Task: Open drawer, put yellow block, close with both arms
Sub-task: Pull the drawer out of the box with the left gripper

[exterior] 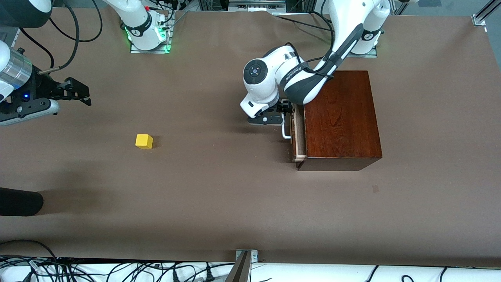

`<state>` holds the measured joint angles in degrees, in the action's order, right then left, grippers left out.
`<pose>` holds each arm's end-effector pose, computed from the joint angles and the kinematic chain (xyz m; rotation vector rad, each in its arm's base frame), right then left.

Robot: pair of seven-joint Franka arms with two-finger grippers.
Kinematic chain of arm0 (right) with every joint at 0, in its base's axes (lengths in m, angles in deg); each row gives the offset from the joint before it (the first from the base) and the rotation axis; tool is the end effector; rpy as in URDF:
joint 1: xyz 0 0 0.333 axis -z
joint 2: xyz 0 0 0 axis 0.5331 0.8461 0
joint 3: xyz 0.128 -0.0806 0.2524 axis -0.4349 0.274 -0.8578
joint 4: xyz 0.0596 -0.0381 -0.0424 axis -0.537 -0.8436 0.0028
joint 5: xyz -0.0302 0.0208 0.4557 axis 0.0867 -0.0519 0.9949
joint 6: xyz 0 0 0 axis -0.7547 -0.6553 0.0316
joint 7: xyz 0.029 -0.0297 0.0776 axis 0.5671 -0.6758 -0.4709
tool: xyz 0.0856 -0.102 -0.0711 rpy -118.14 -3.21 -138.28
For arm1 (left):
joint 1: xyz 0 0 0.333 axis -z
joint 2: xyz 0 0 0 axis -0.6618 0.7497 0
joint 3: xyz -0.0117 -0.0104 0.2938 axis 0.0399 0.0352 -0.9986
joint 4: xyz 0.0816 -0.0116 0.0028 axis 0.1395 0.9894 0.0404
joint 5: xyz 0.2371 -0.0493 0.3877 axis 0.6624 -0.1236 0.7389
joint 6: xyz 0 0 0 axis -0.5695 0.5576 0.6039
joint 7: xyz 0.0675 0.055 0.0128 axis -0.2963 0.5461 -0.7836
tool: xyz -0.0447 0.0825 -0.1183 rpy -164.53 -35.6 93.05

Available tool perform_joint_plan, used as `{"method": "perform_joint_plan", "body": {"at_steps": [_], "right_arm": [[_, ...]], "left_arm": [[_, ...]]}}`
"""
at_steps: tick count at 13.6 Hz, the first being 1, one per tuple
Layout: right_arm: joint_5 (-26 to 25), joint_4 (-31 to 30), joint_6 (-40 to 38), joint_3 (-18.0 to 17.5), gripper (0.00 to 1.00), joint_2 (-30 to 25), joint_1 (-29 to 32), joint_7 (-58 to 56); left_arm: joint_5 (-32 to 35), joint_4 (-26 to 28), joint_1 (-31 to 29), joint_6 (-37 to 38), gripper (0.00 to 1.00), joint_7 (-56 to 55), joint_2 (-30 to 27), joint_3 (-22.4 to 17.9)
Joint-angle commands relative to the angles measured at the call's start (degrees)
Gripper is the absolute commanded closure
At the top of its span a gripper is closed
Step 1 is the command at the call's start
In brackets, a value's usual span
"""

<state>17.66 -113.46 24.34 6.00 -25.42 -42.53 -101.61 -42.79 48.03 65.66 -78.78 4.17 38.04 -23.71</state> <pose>0.6449 0.0501 0.5165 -3.0958 -0.4675 0.0553 0.4829 -0.5038 0.1844 -2.9659 0.0978 0.1830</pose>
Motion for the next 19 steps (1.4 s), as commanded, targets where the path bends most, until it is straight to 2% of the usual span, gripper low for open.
{"method": "perform_joint_plan", "body": {"at_steps": [1,4,9,13,18,19], "right_arm": [[0.38,0.7,-0.68,-0.25,0.0,0.2,0.57,-0.08],[0.38,0.7,-0.68,-0.25,0.0,0.2,0.57,-0.17],[0.38,0.7,-0.59,-0.25,0.0,0.2,0.57,-0.25],[0.64,0.87,0.81,-0.33,0.0,0.2,0.74,0.18],[0.03,0.87,1.52,-0.42,0.0,0.2,0.22,0.45],[0.81,0.79,3.09,-0.42,0.0,1.68,0.74,0.01]], "left_arm": [[0.32,-5.57,2.13,-3.51,0.0,-0.74,3.76,0.22],[0.59,-7.33,4.42,-6.07,0.0,-0.74,4.55,-0.04],[0.32,-8.04,5.22,-6.25,0.0,-0.74,4.64,0.05],[0.41,-8.91,4.69,-5.37,0.0,-0.3,2.19,0.13],[0.5,-11.02,3.11,10.68,0.0,0.31,-5.62,0.05],[0.5,-12.33,1.98,14.63,0.0,0.4,-6.95,-0.04]]}}
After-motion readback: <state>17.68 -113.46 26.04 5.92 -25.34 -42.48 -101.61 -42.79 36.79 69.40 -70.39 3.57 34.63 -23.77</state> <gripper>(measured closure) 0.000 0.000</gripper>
